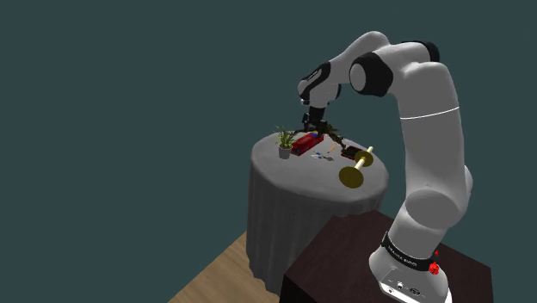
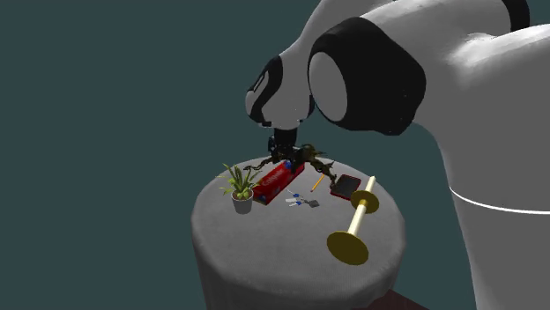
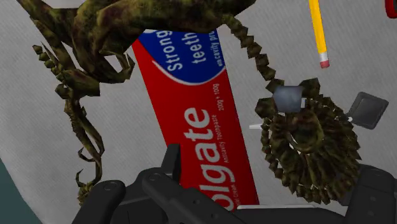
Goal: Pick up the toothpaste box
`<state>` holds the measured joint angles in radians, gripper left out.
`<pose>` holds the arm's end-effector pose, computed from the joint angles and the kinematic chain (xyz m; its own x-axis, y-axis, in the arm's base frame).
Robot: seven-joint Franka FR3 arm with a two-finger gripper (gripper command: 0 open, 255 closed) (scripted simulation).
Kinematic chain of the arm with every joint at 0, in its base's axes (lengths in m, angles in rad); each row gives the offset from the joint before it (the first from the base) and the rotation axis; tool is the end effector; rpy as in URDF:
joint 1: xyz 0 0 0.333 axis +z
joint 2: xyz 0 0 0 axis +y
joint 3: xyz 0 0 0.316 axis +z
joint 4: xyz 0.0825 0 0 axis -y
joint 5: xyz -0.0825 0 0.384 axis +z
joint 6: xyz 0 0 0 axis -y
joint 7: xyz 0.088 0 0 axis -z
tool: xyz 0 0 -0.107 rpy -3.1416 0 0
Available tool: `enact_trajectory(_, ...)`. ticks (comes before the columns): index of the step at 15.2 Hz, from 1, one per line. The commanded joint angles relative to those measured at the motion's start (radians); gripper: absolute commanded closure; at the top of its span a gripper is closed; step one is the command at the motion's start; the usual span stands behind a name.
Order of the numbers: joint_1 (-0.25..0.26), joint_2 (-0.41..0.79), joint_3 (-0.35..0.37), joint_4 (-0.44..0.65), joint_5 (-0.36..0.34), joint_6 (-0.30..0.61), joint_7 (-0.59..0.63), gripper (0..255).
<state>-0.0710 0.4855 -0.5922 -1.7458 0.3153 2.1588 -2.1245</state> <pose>0.5471 -0.3637 0.3364 0.2250 0.9743 -0.0109 0.9742 -0.2247 0.0205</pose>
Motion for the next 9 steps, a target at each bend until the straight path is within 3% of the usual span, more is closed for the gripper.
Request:
enact_trajectory(1, -0.037, 0.074, 0.033, 0.08, 0.029, -0.012, -0.056, 0)
enact_trajectory(9, -0.053, 0.127, 0.058, 0.058, 0.063, 0.06, -0.076, 0)
